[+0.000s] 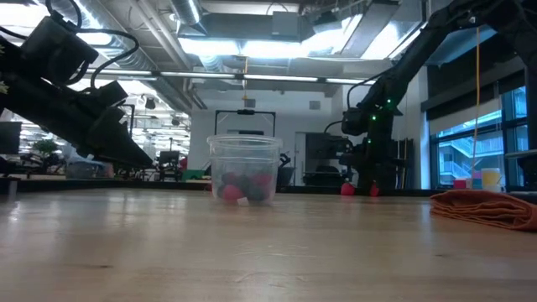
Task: Pick and placing Produce into tupperware
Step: Put the right strawberry into the bin
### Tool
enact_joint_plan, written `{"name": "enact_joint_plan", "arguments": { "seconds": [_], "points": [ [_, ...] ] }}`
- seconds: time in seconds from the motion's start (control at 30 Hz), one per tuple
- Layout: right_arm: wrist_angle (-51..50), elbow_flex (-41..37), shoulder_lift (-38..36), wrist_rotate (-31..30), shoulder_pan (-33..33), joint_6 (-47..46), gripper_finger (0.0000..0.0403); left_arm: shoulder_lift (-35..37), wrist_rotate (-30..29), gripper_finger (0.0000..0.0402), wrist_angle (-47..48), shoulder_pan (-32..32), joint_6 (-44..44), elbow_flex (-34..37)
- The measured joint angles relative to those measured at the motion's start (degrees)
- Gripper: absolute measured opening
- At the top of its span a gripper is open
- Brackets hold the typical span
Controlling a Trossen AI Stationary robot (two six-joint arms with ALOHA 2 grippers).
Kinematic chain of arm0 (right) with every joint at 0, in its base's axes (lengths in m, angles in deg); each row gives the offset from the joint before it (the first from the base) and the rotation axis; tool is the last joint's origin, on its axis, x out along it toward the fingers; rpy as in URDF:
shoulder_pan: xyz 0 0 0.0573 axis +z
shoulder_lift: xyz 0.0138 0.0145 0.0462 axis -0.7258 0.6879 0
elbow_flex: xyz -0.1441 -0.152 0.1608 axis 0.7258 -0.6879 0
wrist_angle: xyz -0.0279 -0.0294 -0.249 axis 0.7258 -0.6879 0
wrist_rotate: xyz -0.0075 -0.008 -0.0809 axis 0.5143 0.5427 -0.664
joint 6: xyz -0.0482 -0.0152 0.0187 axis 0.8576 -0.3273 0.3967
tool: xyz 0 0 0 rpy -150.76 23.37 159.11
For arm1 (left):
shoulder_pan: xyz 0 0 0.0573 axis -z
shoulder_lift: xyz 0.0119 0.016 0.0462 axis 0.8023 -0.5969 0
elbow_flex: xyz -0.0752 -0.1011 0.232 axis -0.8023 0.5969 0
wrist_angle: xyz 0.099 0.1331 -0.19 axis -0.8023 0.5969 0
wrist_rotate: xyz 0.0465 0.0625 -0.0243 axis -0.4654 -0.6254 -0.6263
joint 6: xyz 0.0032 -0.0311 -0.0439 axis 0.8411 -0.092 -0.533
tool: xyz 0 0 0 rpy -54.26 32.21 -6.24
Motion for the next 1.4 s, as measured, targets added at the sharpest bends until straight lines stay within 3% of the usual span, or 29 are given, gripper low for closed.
{"name": "enact_joint_plan", "arguments": {
  "seconds": [0.17,0.43,0.7,0.8,1.0,1.27,1.4],
  "points": [
    [0.1,0.0,0.0,-0.2,0.2,0.4,0.0133,0.0,0.0,0.0215,0.0,0.0,0.0,0.0],
    [-4.1,1.2,-1.4,-1.3,1.7,4.0,0.013,0.0,0.0,0.0215,0.0,0.0,0.0,0.0],
    [-14.2,6.8,-13.0,-0.5,3.1,6.4,0.013,0.0,0.0,0.0215,0.0,0.0,-0.1,0.0],
    [-15.2,9.5,-18.8,5.5,5.1,8.1,0.013,0.0,0.0,0.0215,-0.1,0.0,-0.1,0.0],
    [-14.1,14.3,-26.3,15.2,13.6,9.5,0.013,0.0,0.0,0.0215,-0.1,0.0,-0.1,0.0],
    [-8.6,23.1,-25.3,15.6,32.4,14.0,0.013,0.0,0.0,0.0215,-0.1,0.0,-0.1,0.0],
    [-3.6,23.8,-23.0,15.6,40.3,16.1,0.013,0.0,0.0,0.0215,-0.1,0.0,-0.2,0.0]
  ]
}}
